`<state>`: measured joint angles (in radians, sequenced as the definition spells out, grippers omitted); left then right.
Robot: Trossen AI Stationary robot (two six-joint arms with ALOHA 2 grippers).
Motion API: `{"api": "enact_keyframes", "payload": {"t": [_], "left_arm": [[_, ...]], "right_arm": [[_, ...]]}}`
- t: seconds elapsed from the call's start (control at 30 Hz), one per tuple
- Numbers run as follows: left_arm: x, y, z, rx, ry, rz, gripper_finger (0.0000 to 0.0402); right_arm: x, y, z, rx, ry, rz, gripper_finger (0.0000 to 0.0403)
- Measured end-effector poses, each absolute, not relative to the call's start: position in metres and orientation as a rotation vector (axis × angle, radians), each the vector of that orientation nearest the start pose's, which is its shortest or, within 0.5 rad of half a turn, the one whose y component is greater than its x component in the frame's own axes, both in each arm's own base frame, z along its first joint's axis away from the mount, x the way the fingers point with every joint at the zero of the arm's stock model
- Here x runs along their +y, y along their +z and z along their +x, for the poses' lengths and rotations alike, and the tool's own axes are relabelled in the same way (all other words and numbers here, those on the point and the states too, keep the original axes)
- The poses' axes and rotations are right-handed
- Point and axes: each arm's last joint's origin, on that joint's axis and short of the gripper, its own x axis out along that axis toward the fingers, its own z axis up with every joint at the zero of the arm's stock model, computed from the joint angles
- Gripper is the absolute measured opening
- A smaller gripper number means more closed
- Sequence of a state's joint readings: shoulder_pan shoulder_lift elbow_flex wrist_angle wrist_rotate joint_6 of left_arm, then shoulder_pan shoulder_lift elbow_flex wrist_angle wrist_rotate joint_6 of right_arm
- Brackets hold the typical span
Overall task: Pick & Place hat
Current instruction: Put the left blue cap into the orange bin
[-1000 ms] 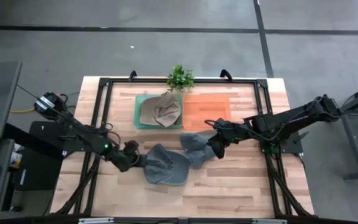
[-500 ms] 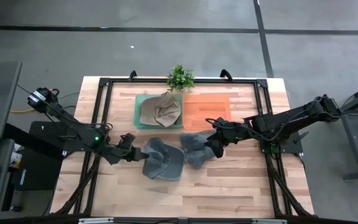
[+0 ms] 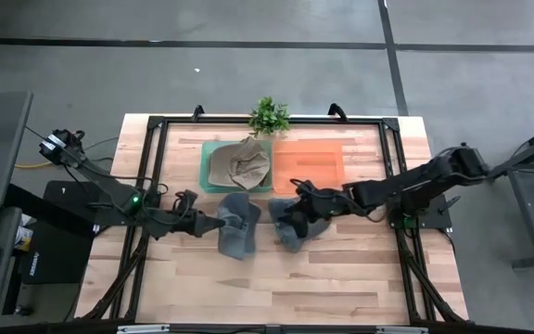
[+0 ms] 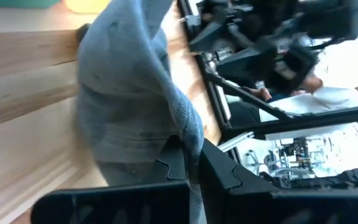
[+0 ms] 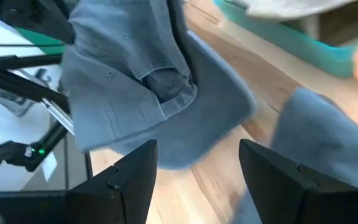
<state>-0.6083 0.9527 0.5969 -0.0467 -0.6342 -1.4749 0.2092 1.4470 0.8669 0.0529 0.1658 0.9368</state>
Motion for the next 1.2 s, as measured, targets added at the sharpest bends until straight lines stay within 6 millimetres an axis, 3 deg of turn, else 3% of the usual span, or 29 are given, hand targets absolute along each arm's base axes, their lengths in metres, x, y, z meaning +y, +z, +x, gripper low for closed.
{"api": "enact_keyframes", "payload": {"t": [0.17,0.33,0.53,0.9,1.2], "left_arm": [[-0.102,0.271,0.177,0.216,0.23,-1.19,0.0],[-0.103,0.289,0.179,0.18,0.198,-1.168,0.0],[-0.104,0.308,0.18,0.142,0.171,-1.148,0.0],[-0.101,0.355,0.178,0.032,0.129,-1.062,0.0],[-0.098,0.389,0.173,-0.028,0.097,-1.0,0.0]], "right_arm": [[0.064,0.218,0.321,0.455,-0.15,0.798,0.0221],[0.066,0.211,0.33,0.414,-0.09,0.653,0.0221],[0.066,0.211,0.331,0.406,-0.05,0.489,0.0222],[0.063,0.216,0.333,0.344,-0.084,0.512,0.0222],[0.046,0.228,0.34,0.224,-0.06,0.207,0.0222]]}}
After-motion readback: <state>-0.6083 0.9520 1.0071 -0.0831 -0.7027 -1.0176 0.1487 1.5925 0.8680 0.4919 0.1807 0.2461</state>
